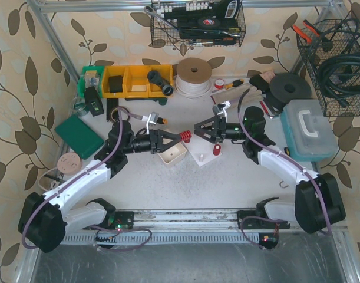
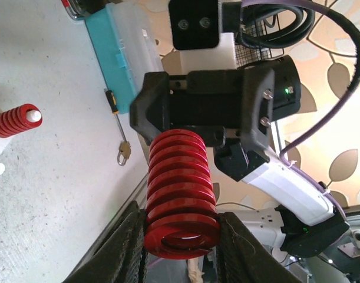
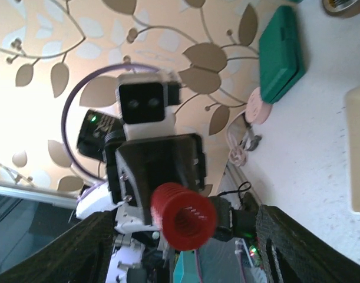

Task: Install the large spring

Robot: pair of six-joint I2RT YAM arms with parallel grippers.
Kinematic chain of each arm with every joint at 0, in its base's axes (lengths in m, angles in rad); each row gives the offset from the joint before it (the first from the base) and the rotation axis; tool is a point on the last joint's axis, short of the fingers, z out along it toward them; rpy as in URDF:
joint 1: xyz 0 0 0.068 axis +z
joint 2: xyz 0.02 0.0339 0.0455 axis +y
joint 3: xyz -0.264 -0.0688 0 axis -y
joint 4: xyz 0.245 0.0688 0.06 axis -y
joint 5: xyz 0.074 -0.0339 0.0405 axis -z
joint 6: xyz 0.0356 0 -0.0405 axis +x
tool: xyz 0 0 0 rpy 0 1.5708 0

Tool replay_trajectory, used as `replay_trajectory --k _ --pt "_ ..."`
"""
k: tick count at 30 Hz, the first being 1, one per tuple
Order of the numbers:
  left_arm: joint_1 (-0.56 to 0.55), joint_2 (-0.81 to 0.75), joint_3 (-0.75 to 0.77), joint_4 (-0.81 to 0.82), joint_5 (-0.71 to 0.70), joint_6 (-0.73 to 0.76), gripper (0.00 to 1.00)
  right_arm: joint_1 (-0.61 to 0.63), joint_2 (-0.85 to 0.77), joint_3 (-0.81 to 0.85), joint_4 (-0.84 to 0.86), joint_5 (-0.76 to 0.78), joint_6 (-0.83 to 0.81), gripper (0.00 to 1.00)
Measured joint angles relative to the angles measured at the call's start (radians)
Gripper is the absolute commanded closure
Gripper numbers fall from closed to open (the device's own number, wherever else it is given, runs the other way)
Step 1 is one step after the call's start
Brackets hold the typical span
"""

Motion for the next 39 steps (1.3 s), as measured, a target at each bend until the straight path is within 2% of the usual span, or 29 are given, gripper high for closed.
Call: replay_trajectory --k 6,18,33,39 --pt "0.000 0.039 -0.027 0.107 0.005 -0.068 1.00 0.074 0.000 0.010 0.056 0.003 0.034 0.33" --pt "0.001 0.039 -0.027 0.251 0.005 -0.151 1.00 0.077 0.002 0.043 0.049 0.005 0.043 0.33" --pt "0.001 0.039 -0.043 0.266 0.007 -0.161 1.00 0.086 0.030 0.079 0.065 0.004 0.073 0.49" --pt "0.000 0.040 -0.043 0.282 0.008 -0.161 1.00 0.100 0.030 0.096 0.024 0.003 0.050 0.50"
